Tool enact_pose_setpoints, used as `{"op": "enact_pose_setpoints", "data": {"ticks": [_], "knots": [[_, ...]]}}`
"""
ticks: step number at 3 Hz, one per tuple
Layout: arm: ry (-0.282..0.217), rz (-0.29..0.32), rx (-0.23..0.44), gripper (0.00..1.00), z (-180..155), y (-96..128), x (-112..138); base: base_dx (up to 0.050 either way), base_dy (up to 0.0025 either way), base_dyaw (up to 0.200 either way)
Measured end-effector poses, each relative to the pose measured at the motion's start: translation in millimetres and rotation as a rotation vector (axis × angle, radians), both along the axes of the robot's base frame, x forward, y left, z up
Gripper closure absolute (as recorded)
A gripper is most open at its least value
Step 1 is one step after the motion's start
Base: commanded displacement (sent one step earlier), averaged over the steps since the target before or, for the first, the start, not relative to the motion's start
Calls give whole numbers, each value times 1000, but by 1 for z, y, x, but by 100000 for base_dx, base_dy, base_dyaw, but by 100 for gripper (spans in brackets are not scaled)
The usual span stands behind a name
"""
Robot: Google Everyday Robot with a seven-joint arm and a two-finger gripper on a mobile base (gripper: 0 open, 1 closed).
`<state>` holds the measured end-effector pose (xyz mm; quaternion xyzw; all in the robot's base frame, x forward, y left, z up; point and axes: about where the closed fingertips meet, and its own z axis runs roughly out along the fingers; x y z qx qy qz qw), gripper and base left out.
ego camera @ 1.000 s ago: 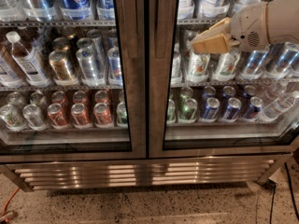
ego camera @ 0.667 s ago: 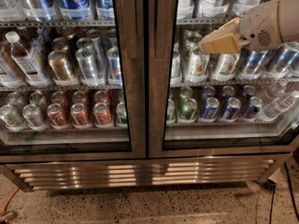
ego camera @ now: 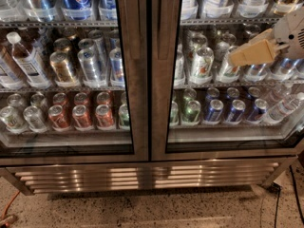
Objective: Close right fridge door
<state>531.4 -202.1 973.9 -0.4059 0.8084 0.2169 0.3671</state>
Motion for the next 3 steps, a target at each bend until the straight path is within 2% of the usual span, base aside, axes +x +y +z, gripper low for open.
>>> {"op": "enact_pose_setpoints", "data": {"ticks": [1, 2, 3], "knots": [[11, 12, -1, 100, -1, 3, -4, 0, 0, 0], [11, 12, -1, 81, -1, 3, -4, 0, 0, 0], [11, 12, -1, 58, -1, 3, -4, 0, 0, 0]]}}
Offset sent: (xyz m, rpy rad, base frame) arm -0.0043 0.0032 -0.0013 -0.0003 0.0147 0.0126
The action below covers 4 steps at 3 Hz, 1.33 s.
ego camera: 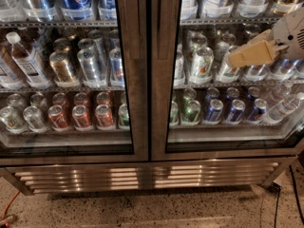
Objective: Close right fridge door
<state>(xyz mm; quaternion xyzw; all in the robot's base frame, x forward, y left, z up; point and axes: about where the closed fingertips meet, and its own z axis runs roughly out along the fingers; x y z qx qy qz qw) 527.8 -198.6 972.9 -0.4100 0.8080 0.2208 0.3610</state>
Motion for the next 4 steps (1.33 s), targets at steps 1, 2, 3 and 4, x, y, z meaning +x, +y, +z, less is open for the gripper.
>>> {"op": "enact_pose_setpoints", "data": {"ticks": [1, 2, 3, 4], "knots": [[2, 23, -34, 34, -1, 1, -7, 0, 0, 0], [48, -1, -63, 11, -7, -8, -31, 0, 0, 0], [50, -1, -63, 0, -7, -7, -32, 0, 0, 0], [50, -1, -63, 0, -7, -7, -32, 0, 0, 0]]}}
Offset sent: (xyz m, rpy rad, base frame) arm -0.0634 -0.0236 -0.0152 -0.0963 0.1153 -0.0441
